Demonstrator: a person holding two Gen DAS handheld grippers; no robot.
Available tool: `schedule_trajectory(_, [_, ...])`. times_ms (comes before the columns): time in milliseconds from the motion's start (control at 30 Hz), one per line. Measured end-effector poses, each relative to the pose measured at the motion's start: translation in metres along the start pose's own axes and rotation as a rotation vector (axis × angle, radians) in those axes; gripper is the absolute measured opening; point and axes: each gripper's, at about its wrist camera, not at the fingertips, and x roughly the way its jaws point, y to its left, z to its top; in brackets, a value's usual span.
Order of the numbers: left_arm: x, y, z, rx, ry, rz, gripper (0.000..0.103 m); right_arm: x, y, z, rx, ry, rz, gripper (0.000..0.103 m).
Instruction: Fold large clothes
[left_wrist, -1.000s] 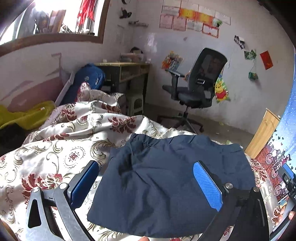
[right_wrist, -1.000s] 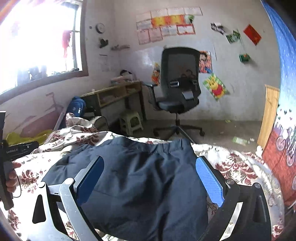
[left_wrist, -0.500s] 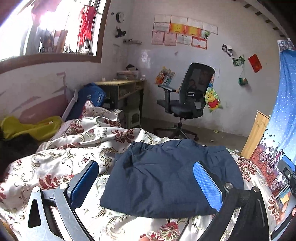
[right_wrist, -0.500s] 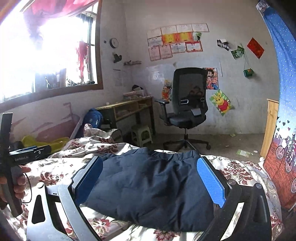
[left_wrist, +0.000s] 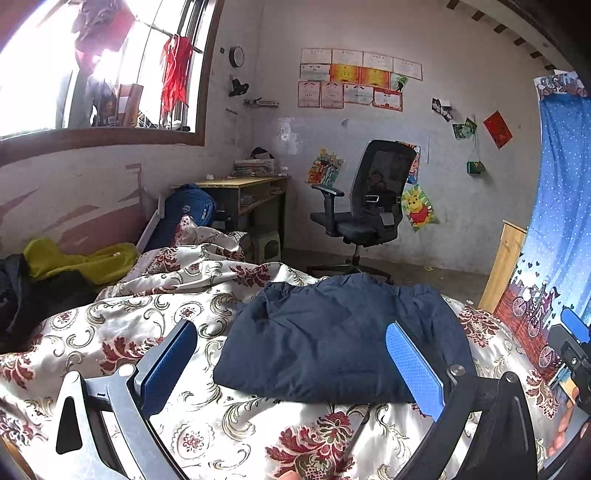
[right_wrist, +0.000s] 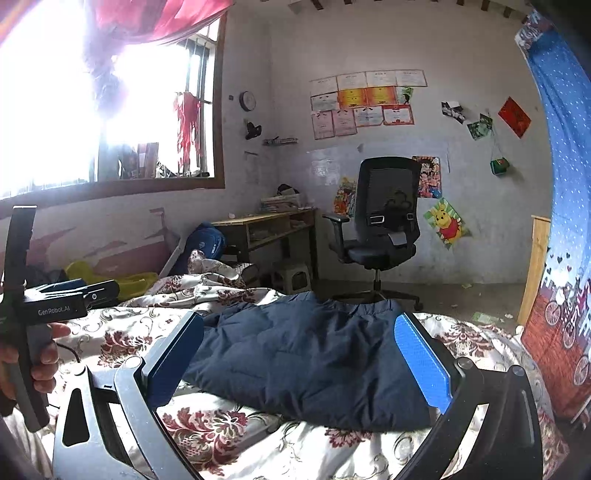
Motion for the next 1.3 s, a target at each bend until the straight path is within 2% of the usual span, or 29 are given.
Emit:
schedule_trajectory(333, [-0.028,-0.001,-0.021,0.056,-0.037,0.03,0.103,-0.008,-0.006,-0.016,0.051,0.02,0.007,0.102])
schedule_trajectory(533, [-0.028,0.007,-0.039,0.018,-0.029,0.02,0.103,-0.011,0.001,-0.041,0.054,0.027,0.044,0.102])
schedule_trajectory(667, [-0.024,0.013,-0.056,0.005,-0.021,0.013,0.103,-0.007,0.011,-0.057,0.029,0.052,0.001,0.102])
schedule_trajectory(1033, [-0.005,0.02,-0.094,0.05,-0.005,0.013,0.103,0.008,0.027,-0.092,0.003,0.097,-0.059,0.102])
schedule_trajectory(1300, [-0.003,0.019,-0.113,0.093,-0.008,0.008,0.103,0.02,0.031,-0.113,0.003,0.146,-0.054,0.102])
